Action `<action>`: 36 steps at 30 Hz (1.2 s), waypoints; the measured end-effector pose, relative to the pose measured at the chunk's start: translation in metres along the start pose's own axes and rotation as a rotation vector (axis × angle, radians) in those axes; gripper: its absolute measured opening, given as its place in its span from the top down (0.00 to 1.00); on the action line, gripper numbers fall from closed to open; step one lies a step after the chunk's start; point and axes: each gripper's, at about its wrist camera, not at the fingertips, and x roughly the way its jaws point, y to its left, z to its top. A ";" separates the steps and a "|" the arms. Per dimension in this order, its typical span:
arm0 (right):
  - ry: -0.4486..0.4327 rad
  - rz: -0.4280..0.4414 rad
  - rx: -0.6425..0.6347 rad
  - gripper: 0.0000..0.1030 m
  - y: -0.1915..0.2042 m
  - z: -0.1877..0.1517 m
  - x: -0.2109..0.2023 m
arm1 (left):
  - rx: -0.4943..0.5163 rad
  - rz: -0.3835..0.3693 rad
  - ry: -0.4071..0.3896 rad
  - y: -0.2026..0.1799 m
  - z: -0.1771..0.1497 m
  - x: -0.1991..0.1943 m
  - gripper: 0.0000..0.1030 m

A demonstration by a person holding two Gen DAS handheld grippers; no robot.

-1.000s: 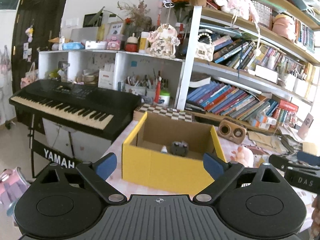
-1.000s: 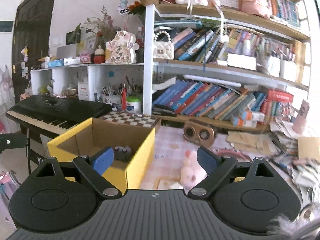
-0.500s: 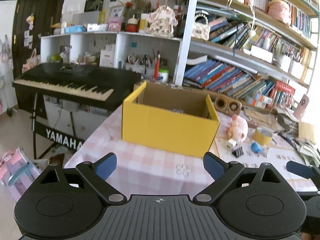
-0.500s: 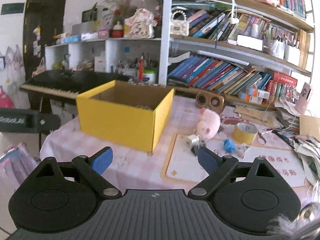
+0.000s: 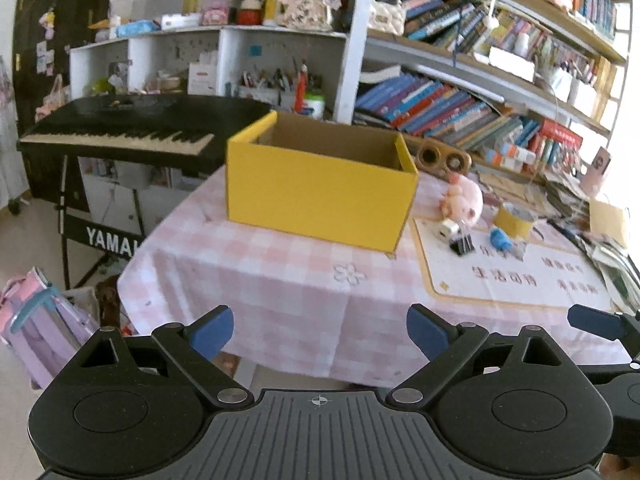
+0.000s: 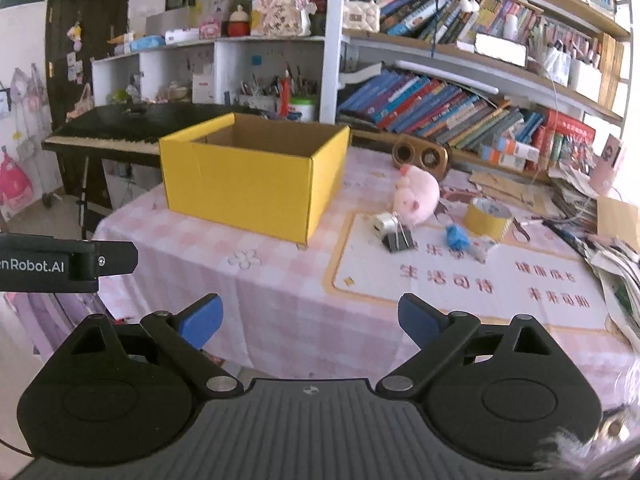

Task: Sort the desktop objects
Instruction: 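Move both open tools back toward the blue packet and white card box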

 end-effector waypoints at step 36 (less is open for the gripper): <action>0.103 -0.219 0.118 0.06 -0.083 -0.010 0.008 | 0.136 -0.205 0.108 -0.089 0.014 0.061 0.07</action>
